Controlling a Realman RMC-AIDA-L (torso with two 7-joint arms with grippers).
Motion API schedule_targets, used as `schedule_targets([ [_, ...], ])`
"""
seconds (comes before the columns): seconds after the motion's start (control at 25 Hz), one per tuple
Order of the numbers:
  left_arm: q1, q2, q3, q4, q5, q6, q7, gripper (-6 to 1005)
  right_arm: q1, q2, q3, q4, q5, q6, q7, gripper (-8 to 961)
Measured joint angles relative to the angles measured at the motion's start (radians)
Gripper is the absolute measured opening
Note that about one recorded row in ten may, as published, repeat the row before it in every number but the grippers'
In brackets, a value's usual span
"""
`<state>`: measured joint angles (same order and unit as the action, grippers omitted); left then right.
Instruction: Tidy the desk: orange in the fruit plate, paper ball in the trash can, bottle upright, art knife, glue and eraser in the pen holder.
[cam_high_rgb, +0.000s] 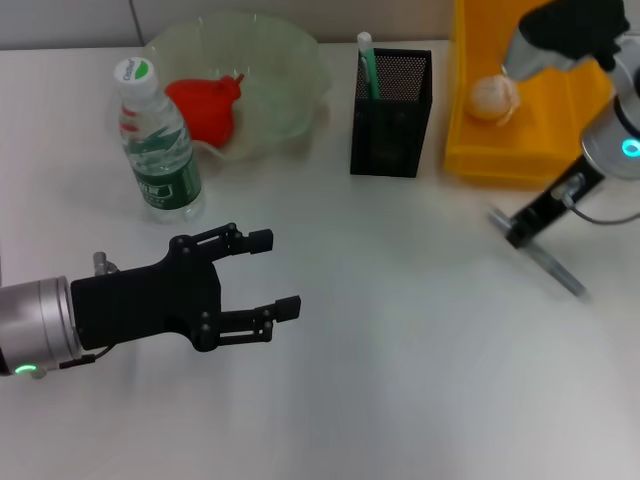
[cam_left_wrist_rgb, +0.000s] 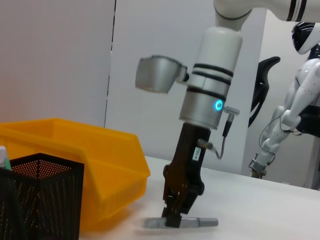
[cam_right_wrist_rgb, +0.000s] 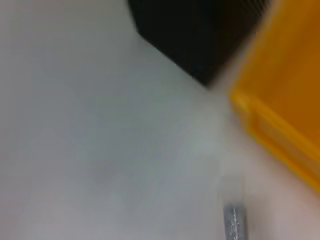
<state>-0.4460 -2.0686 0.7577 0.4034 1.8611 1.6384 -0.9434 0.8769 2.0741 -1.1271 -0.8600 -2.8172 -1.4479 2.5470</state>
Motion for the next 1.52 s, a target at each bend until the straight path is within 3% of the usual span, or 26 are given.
schedule_targets([
  [0.24, -0.002, 0.002, 0.0, 0.0, -0.007, 0.0, 0.0, 841, -0.089, 0.001, 0.019, -0.279, 0.3, -0.105, -0.164, 138],
  [0.36, -0.002, 0.003, 0.0, 0.0, -0.01, 0.0, 0.0, 841, -0.167, 0.001, 0.044, -0.401, 0.474, -0.05, -0.286, 138],
  [0.4, -0.002, 0.003, 0.0, 0.0, -0.01, 0.0, 0.0, 841, -0.213, 0.002, 0.05, -0.42, 0.591, 0.029, -0.382, 138],
  [0.44, -0.002, 0.002, 0.0, 0.0, -0.01, 0.0, 0.0, 841, -0.213, 0.002, 0.05, -0.42, 0.591, 0.029, -0.382, 138],
  [0.52, -0.002, 0.002, 0.0, 0.0, -0.01, 0.0, 0.0, 841, -0.258, 0.003, 0.05, -0.377, 0.752, 0.17, -0.539, 138],
  [0.76, -0.002, 0.002, 0.0, 0.0, -0.013, 0.0, 0.0, 841, -0.245, 0.003, 0.05, -0.196, 0.928, 0.359, -0.738, 139],
  [1.12, -0.003, 0.001, 0.001, 0.0, -0.038, 0.003, 0.0, 841, -0.14, 0.002, 0.05, 0.025, 0.956, 0.504, -0.829, 135],
  [1.52, 0.001, 0.001, 0.0, 0.0, -0.038, 0.031, 0.001, 841, -0.088, 0.003, 0.042, 0.097, 0.972, 0.587, -0.854, 135],
])
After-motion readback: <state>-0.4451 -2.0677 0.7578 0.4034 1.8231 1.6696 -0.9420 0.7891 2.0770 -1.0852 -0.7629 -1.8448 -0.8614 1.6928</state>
